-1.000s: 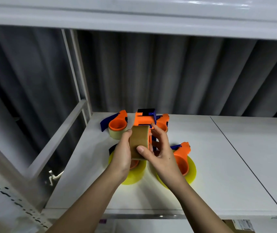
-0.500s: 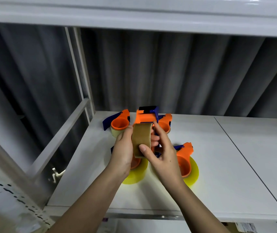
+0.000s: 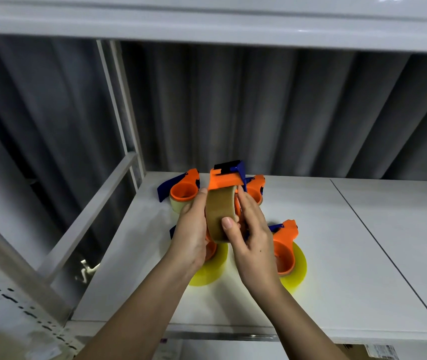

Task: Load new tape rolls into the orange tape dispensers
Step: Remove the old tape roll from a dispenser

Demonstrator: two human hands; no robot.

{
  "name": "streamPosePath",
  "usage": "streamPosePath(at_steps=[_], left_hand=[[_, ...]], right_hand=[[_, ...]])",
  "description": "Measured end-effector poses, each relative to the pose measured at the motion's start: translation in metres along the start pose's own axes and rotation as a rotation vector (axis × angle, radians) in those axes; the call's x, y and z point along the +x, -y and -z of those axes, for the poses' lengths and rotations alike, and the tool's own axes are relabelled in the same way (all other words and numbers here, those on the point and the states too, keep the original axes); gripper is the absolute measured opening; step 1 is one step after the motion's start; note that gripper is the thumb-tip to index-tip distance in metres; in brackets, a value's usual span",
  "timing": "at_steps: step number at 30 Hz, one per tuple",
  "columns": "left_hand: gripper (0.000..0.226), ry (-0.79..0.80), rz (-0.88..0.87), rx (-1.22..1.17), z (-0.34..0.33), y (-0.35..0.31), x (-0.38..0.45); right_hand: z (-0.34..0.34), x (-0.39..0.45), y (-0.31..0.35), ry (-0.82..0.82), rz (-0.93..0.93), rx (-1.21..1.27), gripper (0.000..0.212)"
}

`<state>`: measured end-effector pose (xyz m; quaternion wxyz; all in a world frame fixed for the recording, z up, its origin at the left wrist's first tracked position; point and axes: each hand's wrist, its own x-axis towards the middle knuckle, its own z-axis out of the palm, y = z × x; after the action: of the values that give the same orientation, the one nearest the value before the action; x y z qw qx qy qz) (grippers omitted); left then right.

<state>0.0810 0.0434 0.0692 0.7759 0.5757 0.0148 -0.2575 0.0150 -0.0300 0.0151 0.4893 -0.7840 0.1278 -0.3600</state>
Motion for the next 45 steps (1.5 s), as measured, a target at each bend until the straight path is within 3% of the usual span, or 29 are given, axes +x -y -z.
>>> streamPosePath(at_steps=[3,8,13,27,34,39,45], left_hand=[[0.020,0.020,-0.013,-0.019,-0.002,0.000,0.000],[0.023,0.038,-0.039,-0.030,-0.002,-0.002,0.001],[0.022,0.075,-0.027,-0.042,-0.003,-0.005,-0.004],[0.019,0.067,-0.056,-0.028,-0.008,0.001,0.009],[0.016,0.049,-0.067,-0.068,-0.012,0.001,0.007],[0.019,0.062,-0.117,-0.048,-0.012,-0.001,0.004],[0.028,0.053,-0.232,0.020,-0.006,0.003,0.003]], right_hand=[[0.000,0.001,0.001,-0.006,0.009,0.011,0.055],[0.003,0.006,0.005,0.053,0.015,0.035,0.079],[-0.003,0.003,0.003,0.000,0.028,-0.020,0.072],[-0.008,0.004,0.003,-0.089,-0.011,0.140,0.044],[-0.007,0.004,0.004,-0.128,-0.021,0.090,0.052],[-0.006,0.004,0.013,-0.120,-0.021,0.188,0.047],[0.002,0.017,0.023,-0.005,-0.183,0.325,0.078]])
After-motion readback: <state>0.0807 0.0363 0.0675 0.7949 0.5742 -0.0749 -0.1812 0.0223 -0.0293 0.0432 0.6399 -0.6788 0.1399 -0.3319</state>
